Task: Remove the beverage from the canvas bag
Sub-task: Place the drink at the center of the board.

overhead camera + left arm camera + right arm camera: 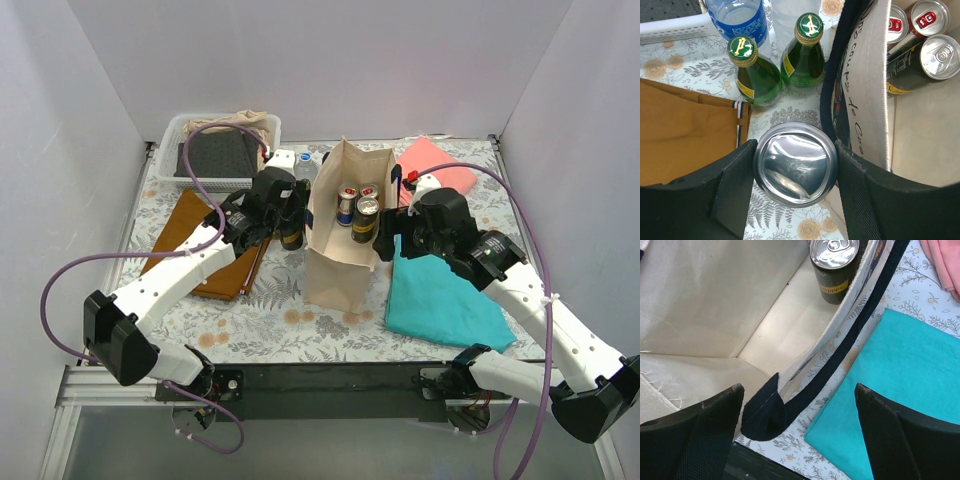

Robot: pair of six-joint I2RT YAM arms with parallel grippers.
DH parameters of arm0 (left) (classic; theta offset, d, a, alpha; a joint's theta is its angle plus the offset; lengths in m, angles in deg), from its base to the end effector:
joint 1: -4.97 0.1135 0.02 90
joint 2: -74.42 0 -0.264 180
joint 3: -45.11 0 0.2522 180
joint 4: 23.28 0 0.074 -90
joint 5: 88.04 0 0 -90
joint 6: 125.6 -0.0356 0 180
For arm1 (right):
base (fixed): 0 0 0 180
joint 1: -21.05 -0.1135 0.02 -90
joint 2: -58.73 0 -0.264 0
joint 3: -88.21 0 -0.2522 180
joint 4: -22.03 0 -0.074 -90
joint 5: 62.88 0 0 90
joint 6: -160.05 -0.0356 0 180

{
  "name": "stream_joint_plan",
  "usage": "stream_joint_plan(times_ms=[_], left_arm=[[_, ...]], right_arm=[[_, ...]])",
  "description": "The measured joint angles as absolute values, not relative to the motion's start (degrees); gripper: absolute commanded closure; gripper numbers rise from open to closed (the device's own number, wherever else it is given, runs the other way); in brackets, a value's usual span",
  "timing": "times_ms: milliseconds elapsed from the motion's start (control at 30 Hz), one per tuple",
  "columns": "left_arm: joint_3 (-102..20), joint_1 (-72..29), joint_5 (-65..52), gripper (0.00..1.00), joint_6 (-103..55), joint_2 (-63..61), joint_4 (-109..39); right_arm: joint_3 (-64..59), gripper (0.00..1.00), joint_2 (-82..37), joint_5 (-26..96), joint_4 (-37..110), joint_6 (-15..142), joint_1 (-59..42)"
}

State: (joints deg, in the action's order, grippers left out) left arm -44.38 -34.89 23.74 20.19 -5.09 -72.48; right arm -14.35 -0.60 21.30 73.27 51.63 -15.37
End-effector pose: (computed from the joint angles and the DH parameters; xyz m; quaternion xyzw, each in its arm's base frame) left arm 0.2413 -0.1842 0.3491 -0.2032 0.8674 -0.1975 0.4092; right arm 0.1765 0.1257 0.3592 -0.1135 0.8712 0.1794 0.4427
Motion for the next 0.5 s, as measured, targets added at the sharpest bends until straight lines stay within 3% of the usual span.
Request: stream_joint_plan(times_ms=[500], left_arm=[[-34.46,-34.89,23.57,1.0,22.84,-5.11,-61.7]], right_arm=[[-14.04,0.04,-0.69,21.36,73.27,50.93,-15.37]])
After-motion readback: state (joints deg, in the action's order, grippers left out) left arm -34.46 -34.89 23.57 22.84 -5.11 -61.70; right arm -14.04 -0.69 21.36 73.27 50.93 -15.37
